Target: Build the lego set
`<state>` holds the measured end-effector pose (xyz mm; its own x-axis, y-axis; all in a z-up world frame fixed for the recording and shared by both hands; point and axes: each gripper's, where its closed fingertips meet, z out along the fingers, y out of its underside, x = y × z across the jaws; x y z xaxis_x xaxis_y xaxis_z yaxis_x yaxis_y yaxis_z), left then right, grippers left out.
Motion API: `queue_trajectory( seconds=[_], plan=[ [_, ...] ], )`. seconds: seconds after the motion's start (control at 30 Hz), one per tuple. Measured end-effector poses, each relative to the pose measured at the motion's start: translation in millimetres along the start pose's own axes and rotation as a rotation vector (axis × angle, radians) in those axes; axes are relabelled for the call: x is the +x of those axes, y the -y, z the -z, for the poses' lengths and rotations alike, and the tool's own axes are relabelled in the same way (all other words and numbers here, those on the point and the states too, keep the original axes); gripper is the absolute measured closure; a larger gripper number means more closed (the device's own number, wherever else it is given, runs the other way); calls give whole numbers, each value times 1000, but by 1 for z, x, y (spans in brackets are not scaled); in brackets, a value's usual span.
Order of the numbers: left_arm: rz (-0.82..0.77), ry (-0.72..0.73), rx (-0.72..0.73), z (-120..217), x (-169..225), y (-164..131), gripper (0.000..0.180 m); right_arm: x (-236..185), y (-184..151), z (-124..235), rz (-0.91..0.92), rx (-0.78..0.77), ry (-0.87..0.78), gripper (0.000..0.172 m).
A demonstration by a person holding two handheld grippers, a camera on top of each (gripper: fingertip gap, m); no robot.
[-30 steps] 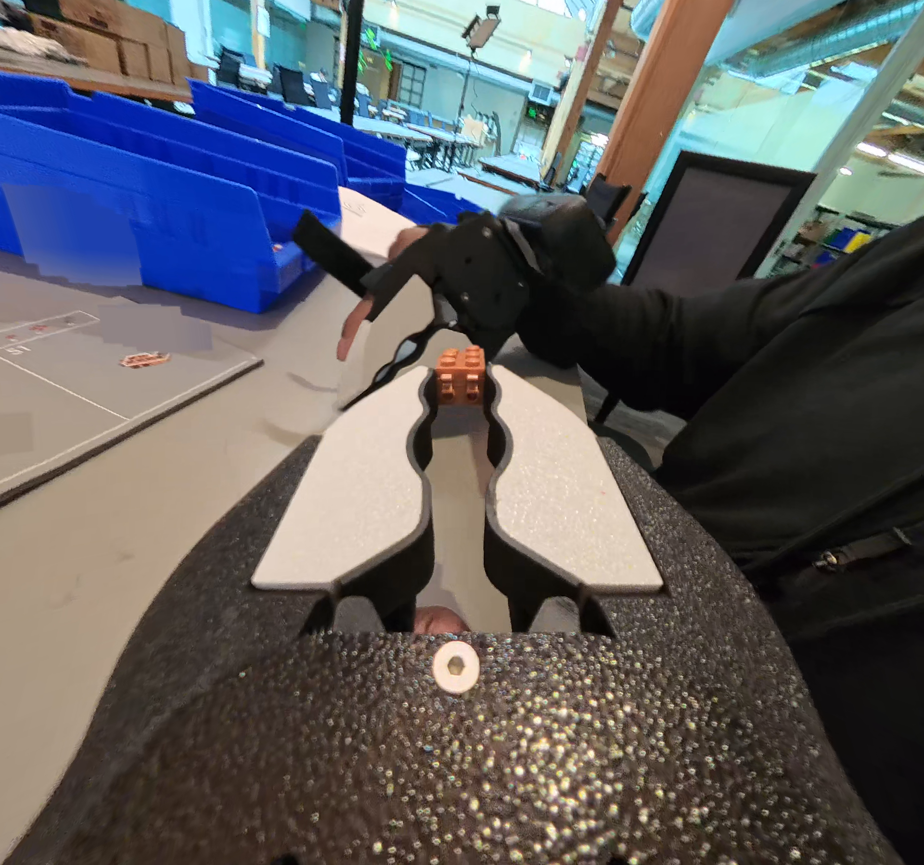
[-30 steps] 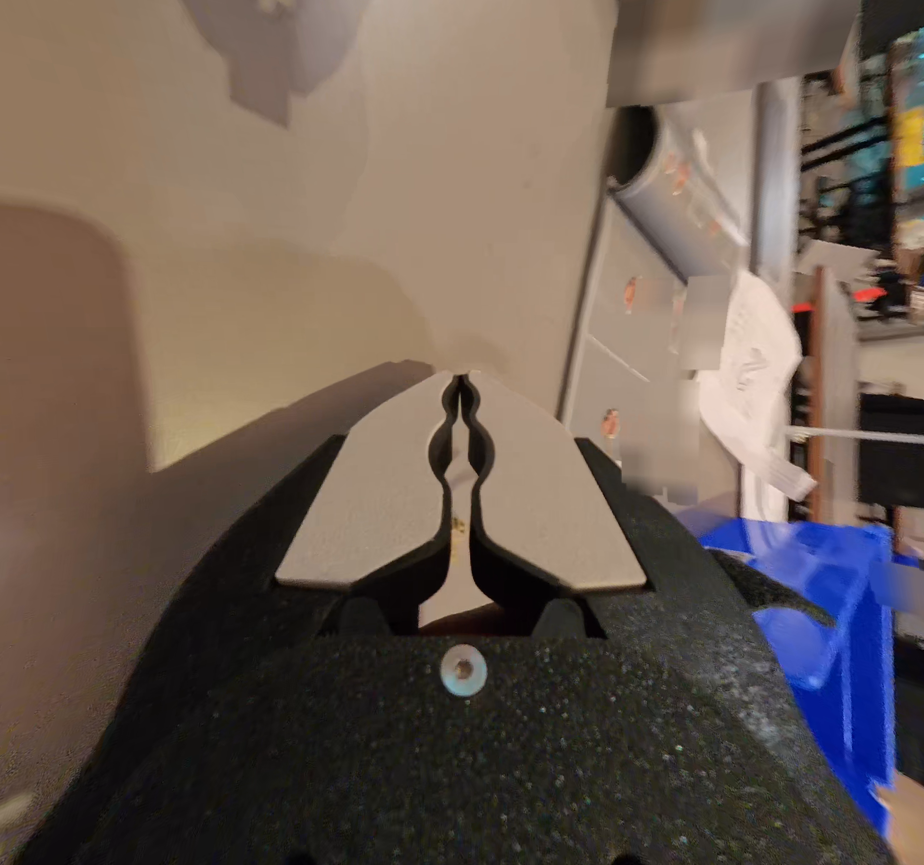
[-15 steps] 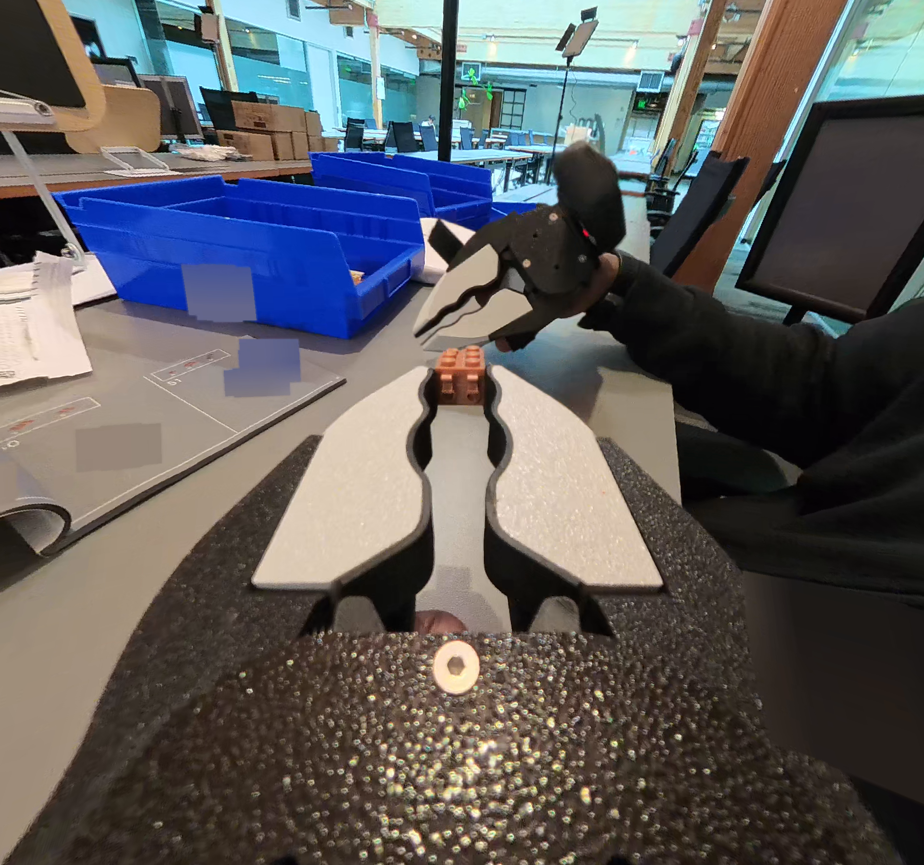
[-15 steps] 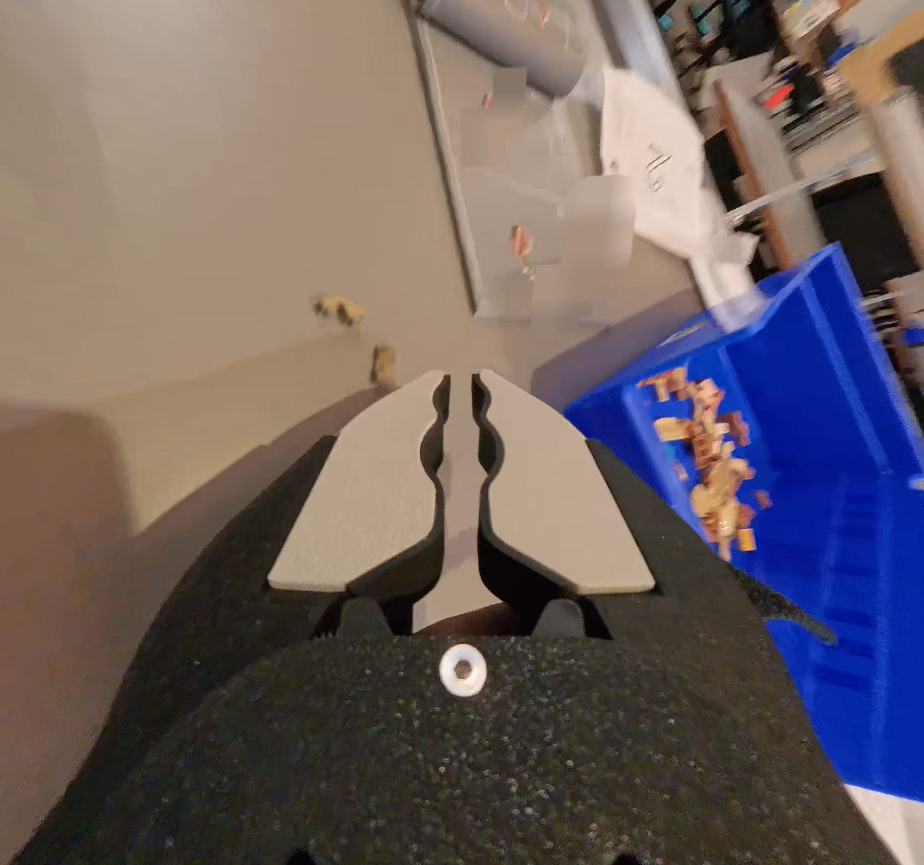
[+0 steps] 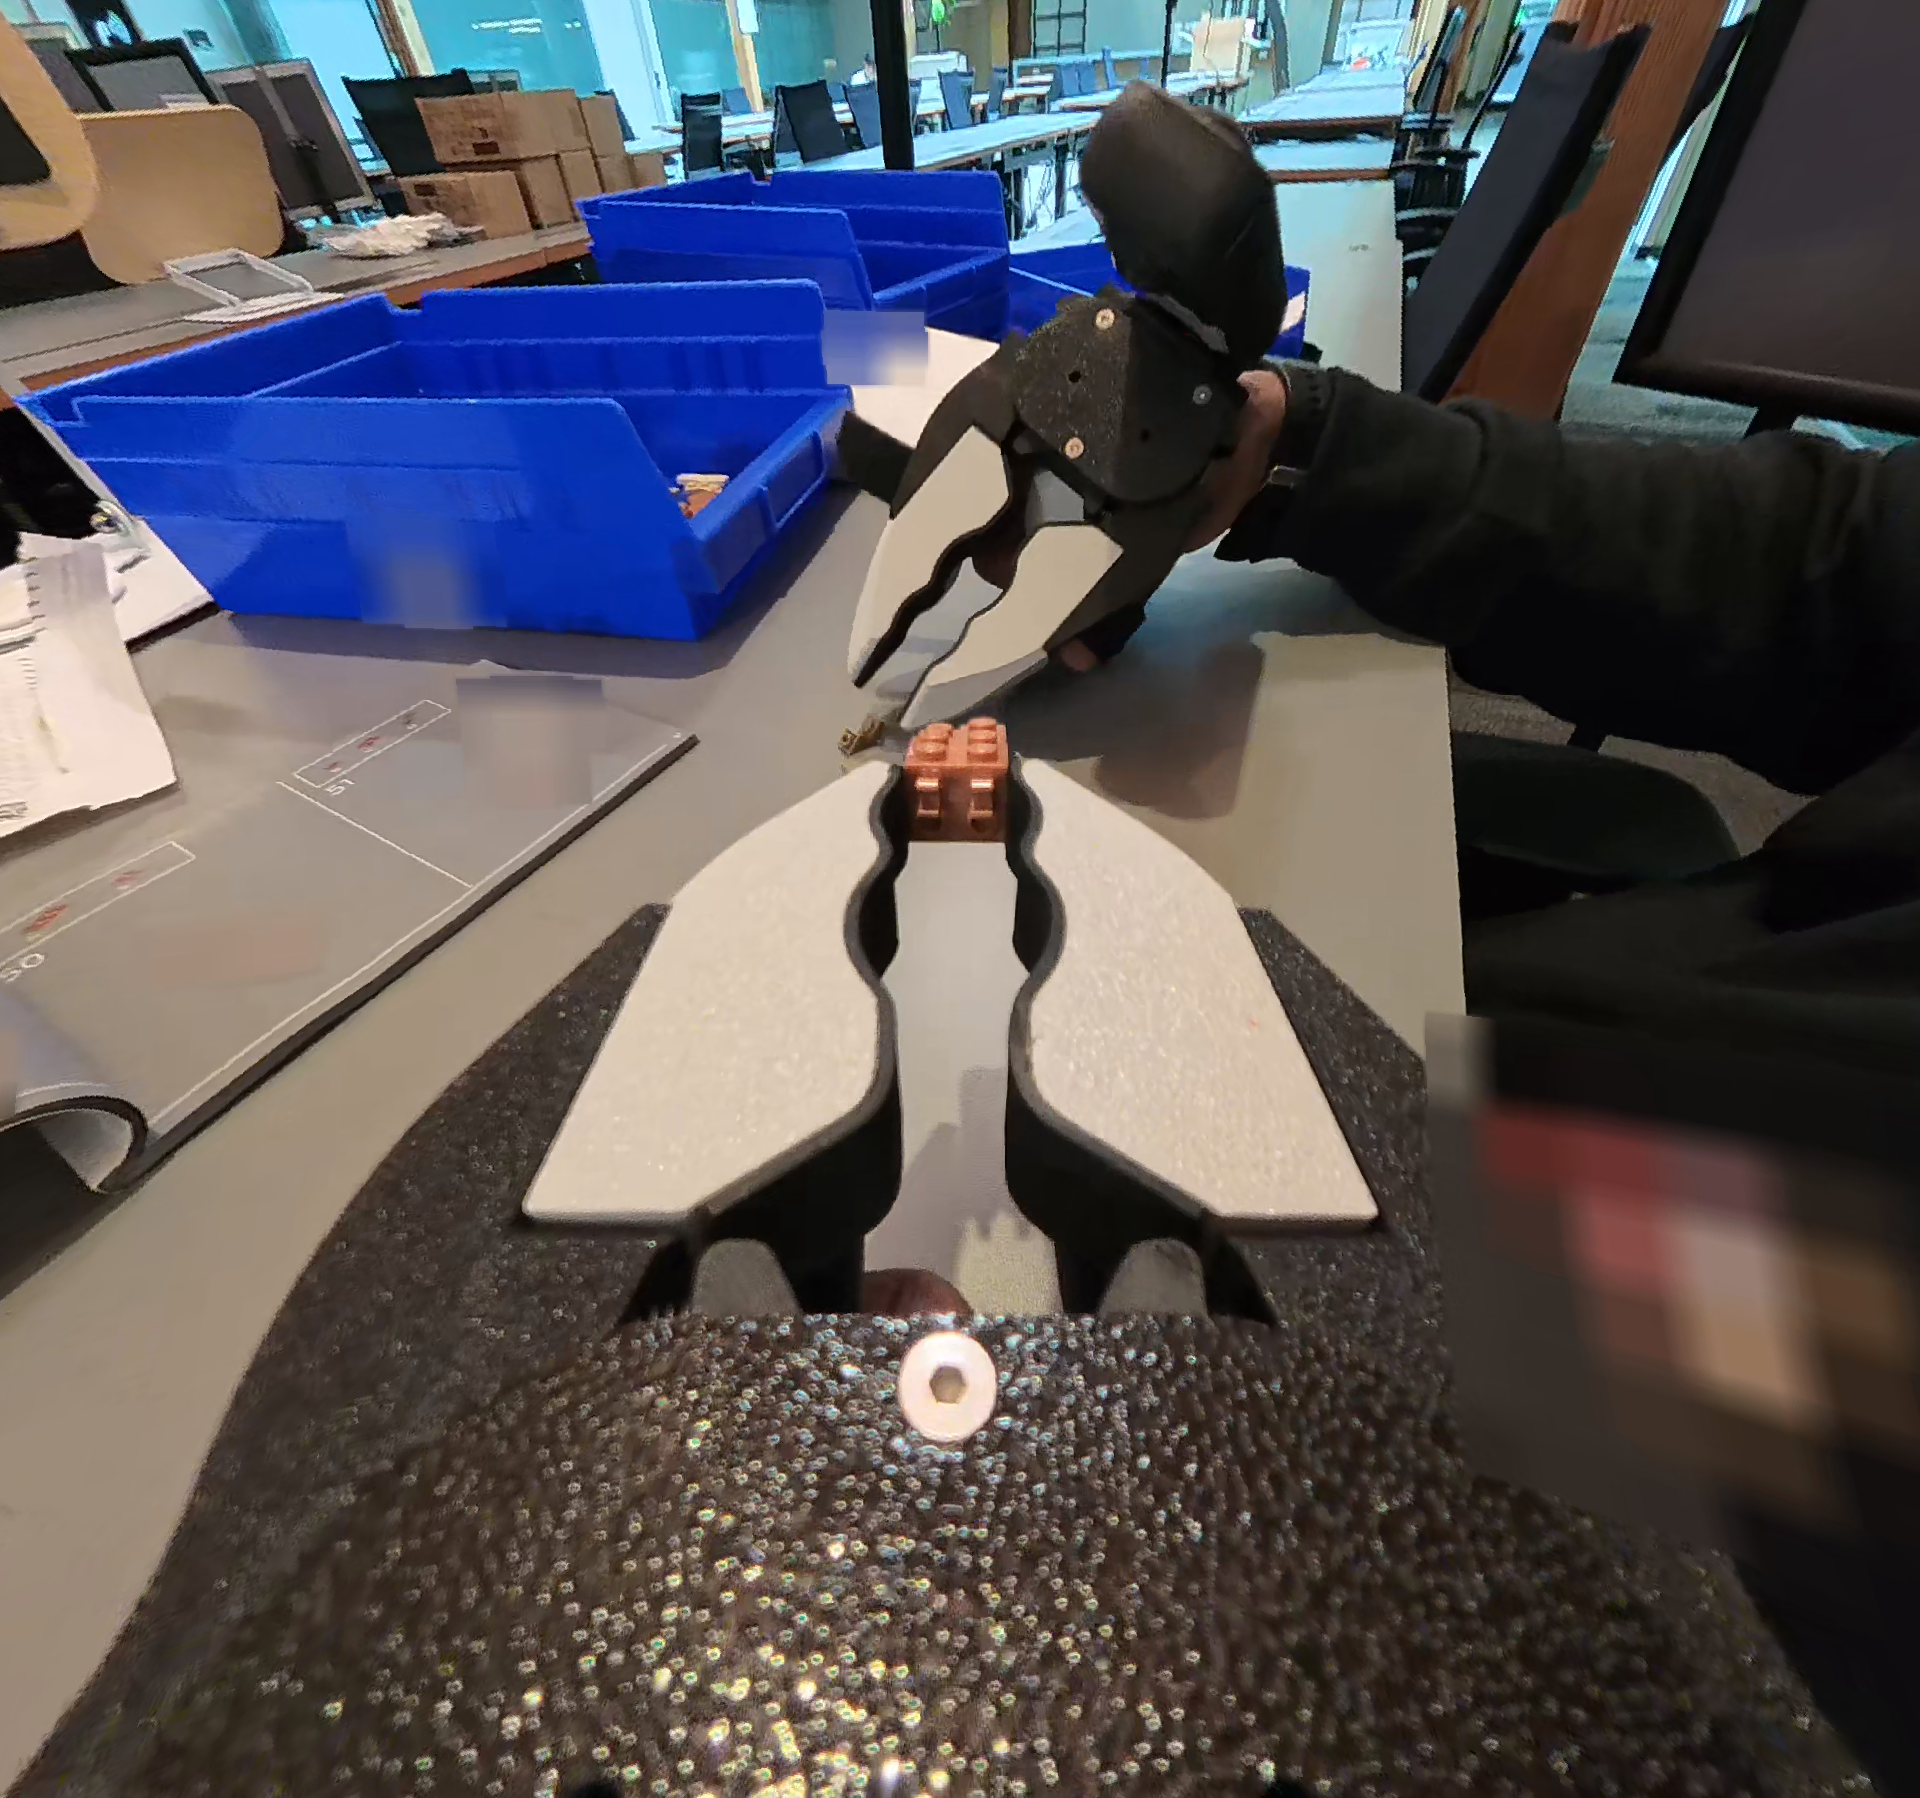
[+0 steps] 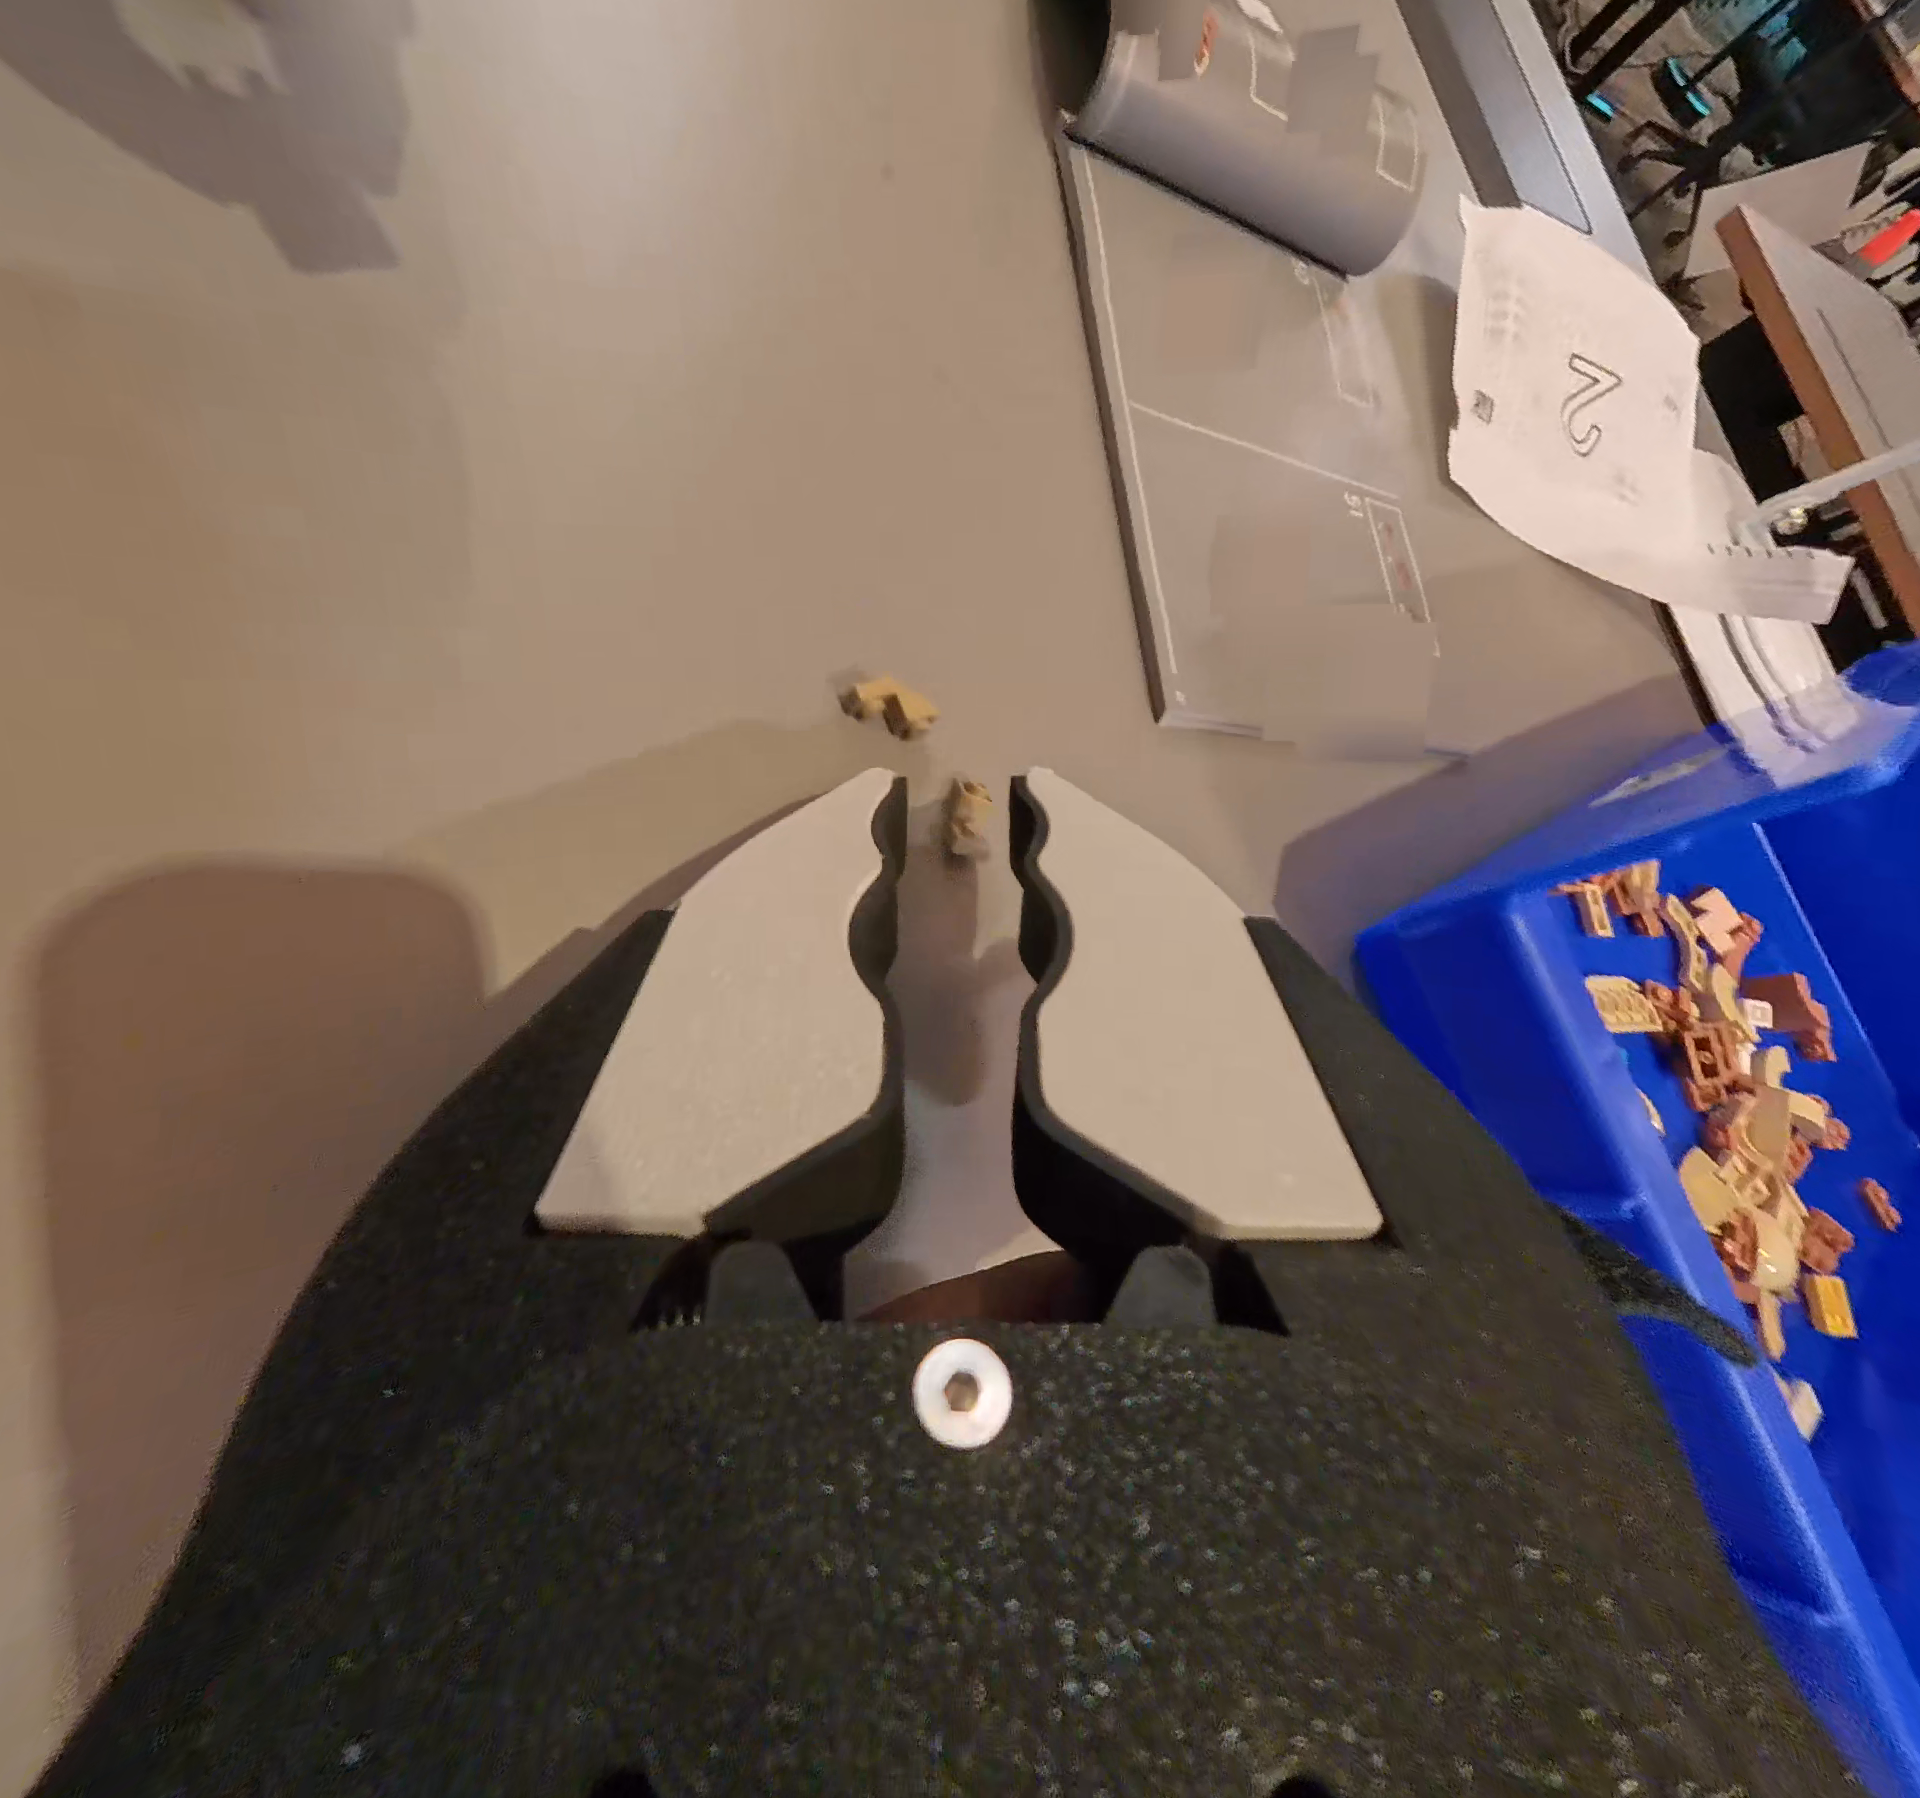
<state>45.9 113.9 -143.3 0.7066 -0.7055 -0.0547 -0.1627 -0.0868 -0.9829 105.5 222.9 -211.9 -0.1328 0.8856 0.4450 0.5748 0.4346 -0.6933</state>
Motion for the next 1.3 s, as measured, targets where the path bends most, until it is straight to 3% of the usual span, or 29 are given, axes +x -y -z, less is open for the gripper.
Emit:
queue_trajectory(
  seconds=[0.2, 0.4, 0.63, 0.97, 1.3],
  plan=[
    [-28, 11, -30, -4, 2, -3, 164, 10, -7, -5, -15, -76, -58, 155],
    [-31, 9, -33, -4, 2, -4, 164, -8, 8, -7, -19, -6, 37, 154],
    [-34, 8, -44, -6, 3, -5, 164, -2, 7, -13, 89, -20, 10, 161],
    [-31, 1, -62, -8, 3, -7, 164, -10, 9, -24, 237, -60, 176, 160],
    [-124, 13, -32, -5, 2, -5, 164, -17, 19, -31, 186, -97, 158, 165]
  ],
)
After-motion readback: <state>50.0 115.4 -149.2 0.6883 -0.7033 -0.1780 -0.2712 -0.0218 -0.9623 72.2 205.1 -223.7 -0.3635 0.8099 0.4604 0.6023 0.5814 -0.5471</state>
